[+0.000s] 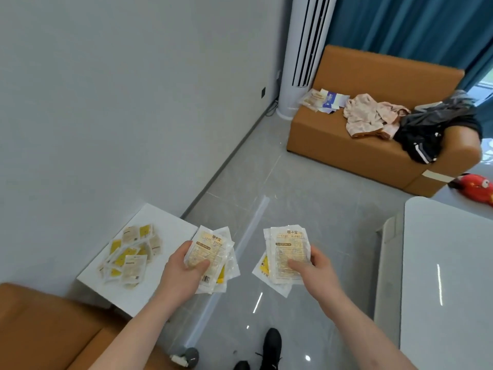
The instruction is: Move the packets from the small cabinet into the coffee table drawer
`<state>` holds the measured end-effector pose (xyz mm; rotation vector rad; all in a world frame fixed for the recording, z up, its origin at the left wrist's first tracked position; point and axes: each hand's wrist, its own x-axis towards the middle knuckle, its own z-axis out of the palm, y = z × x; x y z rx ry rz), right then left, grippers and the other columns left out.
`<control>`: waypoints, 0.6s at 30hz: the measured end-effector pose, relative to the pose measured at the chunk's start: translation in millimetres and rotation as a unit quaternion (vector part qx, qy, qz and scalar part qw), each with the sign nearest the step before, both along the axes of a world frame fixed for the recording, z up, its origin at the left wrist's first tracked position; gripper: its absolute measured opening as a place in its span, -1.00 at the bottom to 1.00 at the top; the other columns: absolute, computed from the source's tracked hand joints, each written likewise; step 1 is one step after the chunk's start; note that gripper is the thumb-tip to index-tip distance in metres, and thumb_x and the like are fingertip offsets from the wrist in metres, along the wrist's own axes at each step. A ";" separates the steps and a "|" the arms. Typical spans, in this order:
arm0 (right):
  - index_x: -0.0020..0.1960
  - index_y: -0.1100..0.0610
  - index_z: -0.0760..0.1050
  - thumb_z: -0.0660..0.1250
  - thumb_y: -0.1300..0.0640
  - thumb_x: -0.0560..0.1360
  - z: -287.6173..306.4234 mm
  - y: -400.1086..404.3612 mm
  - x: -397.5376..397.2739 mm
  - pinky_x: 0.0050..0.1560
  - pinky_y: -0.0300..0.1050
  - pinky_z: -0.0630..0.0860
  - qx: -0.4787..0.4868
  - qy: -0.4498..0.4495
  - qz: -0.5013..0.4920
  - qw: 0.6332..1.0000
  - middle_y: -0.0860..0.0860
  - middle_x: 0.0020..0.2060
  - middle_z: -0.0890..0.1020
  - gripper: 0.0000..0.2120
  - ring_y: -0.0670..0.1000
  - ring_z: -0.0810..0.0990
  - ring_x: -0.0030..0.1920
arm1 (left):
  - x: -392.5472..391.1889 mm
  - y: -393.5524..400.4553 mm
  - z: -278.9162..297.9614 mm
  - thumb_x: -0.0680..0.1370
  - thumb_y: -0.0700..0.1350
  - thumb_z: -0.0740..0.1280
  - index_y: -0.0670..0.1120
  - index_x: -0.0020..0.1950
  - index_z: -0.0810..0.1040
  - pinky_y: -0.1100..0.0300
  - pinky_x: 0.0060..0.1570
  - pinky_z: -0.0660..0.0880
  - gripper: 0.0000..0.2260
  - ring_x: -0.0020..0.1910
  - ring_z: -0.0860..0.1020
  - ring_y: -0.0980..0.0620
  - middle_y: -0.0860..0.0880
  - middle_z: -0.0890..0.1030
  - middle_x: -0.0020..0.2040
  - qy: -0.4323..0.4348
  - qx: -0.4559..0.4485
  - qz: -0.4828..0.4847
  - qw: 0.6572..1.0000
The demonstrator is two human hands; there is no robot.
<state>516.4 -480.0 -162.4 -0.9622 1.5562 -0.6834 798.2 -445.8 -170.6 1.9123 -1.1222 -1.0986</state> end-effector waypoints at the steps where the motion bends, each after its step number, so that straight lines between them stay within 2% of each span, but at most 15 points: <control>1: 0.16 -0.06 0.61 0.38 0.25 0.55 -1.7 10.9 -5.5 -0.03 -0.19 0.56 0.003 0.001 -0.005 1.000 -0.14 0.01 0.73 -0.72 -0.09 0.70 0.04 | -3.9 6.3 -4.4 0.55 -0.19 0.43 0.13 0.12 0.57 0.31 -0.14 0.48 -0.76 0.00 0.62 0.20 0.16 0.68 0.01 -0.002 0.008 -0.004 1.000; 3: 0.18 -0.08 0.61 0.38 0.24 0.55 -4.7 37.0 -19.1 0.03 -0.13 0.58 0.012 0.004 -0.017 1.000 -0.14 0.03 0.73 -0.71 -0.09 0.70 0.05 | -17.4 20.5 -8.4 0.54 -0.20 0.44 0.06 0.15 0.58 0.35 -0.19 0.46 -0.76 -0.05 0.62 0.25 0.14 0.68 0.00 0.001 0.019 -0.018 1.000; 7: 0.21 -0.11 0.60 0.40 0.21 0.54 -1.9 85.6 -55.1 0.14 -0.03 0.60 0.012 0.002 -0.052 0.999 -0.18 0.01 0.73 -0.69 -0.10 0.70 0.06 | -54.7 46.1 -5.8 0.54 -0.20 0.45 0.08 0.17 0.57 0.35 -0.20 0.48 -0.73 -0.05 0.63 0.23 0.15 0.68 0.01 0.014 0.024 -0.057 0.998; 11: 0.14 -0.15 0.60 0.40 0.22 0.55 8.3 131.0 -100.5 0.08 -0.08 0.62 -0.007 -0.002 -0.090 0.996 -0.23 -0.04 0.73 -0.70 -0.14 0.71 -0.01 | -103.2 71.9 2.0 0.53 -0.21 0.46 0.16 0.12 0.54 0.40 -0.21 0.44 -0.69 -0.01 0.61 0.22 0.16 0.65 0.01 0.013 0.009 -0.098 0.995; 13: 0.15 -0.12 0.61 0.40 0.24 0.55 14.2 156.9 -130.0 0.09 -0.06 0.63 -0.017 -0.005 -0.108 0.994 -0.19 -0.02 0.74 -0.70 -0.13 0.72 -0.01 | -134.8 86.6 8.7 0.53 -0.22 0.45 0.21 0.05 0.49 0.45 -0.26 0.41 -0.67 -0.03 0.58 0.26 0.21 0.61 -0.02 0.011 -0.001 -0.117 0.993; 15: 0.14 -0.10 0.62 0.39 0.27 0.54 20.5 188.2 -165.2 0.01 -0.15 0.63 -0.029 -0.007 -0.128 0.991 -0.16 -0.02 0.74 -0.70 -0.13 0.72 -0.03 | -172.2 103.4 10.7 0.54 -0.23 0.45 0.23 0.00 0.47 0.45 -0.27 0.40 -0.66 -0.06 0.57 0.27 0.21 0.61 -0.03 0.007 -0.008 -0.148 0.989; 18: 0.15 -0.08 0.62 0.38 0.27 0.55 25.7 245.0 -227.8 -0.05 -0.19 0.61 -0.039 -0.004 -0.162 0.986 -0.15 -0.03 0.74 -0.71 -0.12 0.73 -0.02 | -238.3 133.5 12.2 0.53 -0.24 0.45 0.11 0.10 0.54 0.38 -0.24 0.44 -0.72 -0.07 0.60 0.22 0.13 0.64 -0.01 0.020 -0.014 -0.180 0.983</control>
